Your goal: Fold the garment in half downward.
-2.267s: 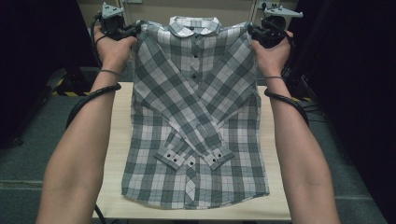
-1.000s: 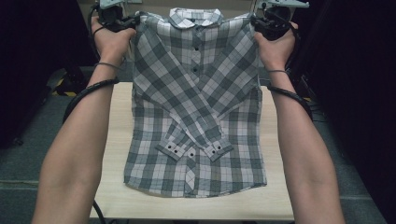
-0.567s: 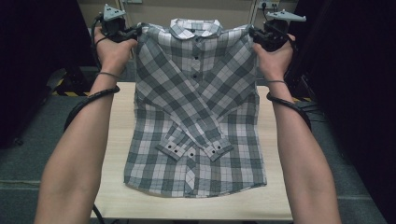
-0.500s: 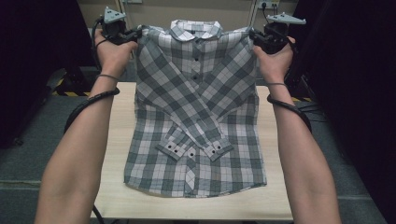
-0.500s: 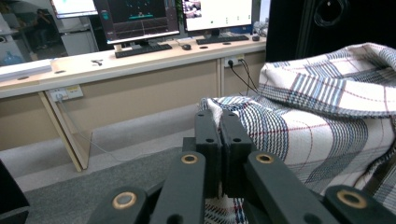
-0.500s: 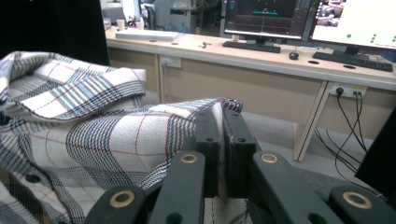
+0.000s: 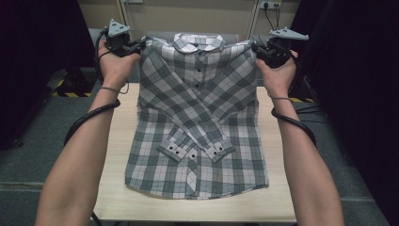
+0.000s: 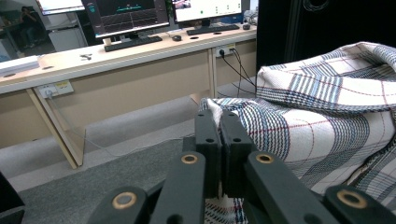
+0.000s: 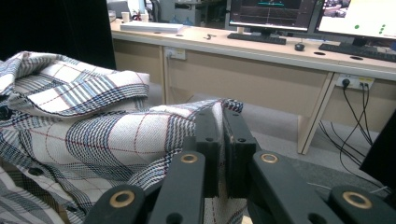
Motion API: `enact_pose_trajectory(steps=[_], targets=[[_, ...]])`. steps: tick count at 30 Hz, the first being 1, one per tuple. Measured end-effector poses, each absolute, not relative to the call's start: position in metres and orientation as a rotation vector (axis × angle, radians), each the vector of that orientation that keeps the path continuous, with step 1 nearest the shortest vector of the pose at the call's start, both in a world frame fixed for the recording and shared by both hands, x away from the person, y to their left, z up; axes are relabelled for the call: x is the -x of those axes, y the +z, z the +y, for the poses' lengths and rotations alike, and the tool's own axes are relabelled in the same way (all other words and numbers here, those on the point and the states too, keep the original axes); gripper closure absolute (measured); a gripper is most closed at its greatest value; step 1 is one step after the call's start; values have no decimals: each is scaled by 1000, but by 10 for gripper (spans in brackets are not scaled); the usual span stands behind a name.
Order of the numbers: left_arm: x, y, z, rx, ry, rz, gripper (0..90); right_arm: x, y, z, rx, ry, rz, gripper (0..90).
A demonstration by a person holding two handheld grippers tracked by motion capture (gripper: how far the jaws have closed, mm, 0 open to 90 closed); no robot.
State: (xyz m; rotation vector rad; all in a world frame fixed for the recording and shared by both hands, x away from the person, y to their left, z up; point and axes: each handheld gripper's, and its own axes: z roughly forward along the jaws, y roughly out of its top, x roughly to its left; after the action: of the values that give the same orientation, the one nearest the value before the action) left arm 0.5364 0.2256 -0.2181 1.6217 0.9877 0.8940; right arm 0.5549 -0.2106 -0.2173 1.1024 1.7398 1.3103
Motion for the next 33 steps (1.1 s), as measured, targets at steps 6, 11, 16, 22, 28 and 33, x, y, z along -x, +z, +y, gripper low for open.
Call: enact_pose_trajectory(steps=[6, 11, 16, 22, 28, 33], targets=[[-533, -222, 227, -1627, 893, 984, 870, -551, -219, -212, -1097, 1314, 1745, 871], [-529, -226, 228, -1631, 891, 986, 870, -549, -221, -211, -1094, 1314, 1747, 871], [-525, -229, 230, -1634, 889, 982, 870, -545, -223, -210, -1087, 1315, 1751, 871], [-519, -233, 232, -1638, 880, 974, 870, -540, -226, -210, -1085, 1322, 1757, 871], [-515, -238, 231, -1643, 867, 962, 870, -535, -232, -213, -1080, 1322, 1762, 871], [-511, -239, 231, -1651, 868, 953, 869, -532, -235, -214, -1073, 1317, 1766, 871]])
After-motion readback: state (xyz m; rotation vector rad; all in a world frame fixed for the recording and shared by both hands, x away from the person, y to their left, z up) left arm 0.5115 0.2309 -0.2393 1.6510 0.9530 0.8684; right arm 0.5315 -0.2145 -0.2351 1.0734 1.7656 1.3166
